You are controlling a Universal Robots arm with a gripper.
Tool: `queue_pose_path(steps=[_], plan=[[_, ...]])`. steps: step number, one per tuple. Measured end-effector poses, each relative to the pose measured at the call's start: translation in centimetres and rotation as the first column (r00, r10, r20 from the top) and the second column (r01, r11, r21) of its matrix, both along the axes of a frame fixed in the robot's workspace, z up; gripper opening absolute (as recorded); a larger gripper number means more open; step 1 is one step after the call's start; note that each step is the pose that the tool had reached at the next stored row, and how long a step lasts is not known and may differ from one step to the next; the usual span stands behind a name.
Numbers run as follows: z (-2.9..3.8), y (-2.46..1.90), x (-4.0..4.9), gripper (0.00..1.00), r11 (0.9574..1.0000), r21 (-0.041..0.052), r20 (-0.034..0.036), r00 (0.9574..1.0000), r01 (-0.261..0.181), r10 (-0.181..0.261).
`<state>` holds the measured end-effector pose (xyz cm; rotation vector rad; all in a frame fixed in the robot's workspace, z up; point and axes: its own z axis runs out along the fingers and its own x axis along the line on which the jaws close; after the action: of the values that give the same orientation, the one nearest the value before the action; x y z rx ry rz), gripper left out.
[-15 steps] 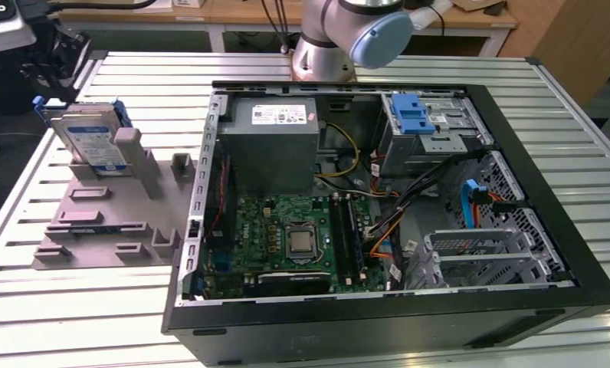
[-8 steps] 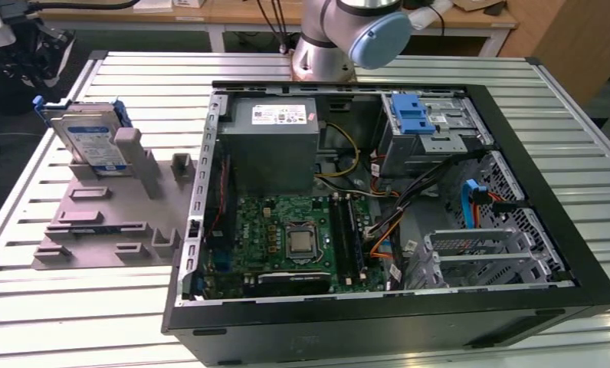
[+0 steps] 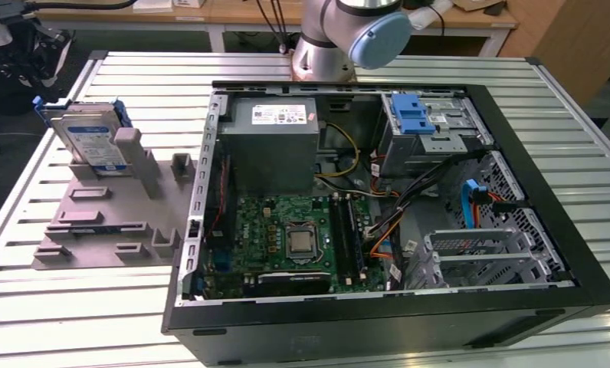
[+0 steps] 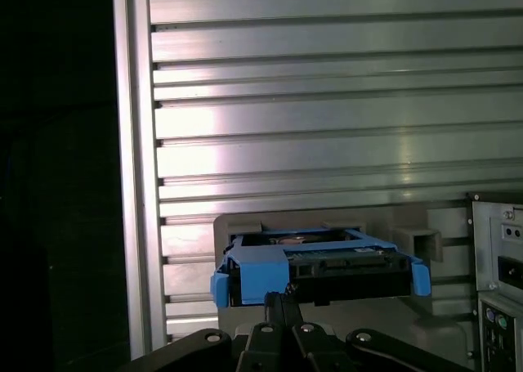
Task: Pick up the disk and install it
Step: 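Pick up the disk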
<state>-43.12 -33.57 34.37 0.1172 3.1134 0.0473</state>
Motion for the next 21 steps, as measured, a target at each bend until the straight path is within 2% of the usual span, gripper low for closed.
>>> queue_pose_path(steps=[7, 21], plan=[[0.0, 0.0, 0.0, 0.11, 1.0, 0.0, 0.0, 1.0, -0.005, 0.005], [0.0, 0.0, -0.06, 0.11, 0.9987, 0.0, 0.0, 0.9987, -0.05, 0.05]])
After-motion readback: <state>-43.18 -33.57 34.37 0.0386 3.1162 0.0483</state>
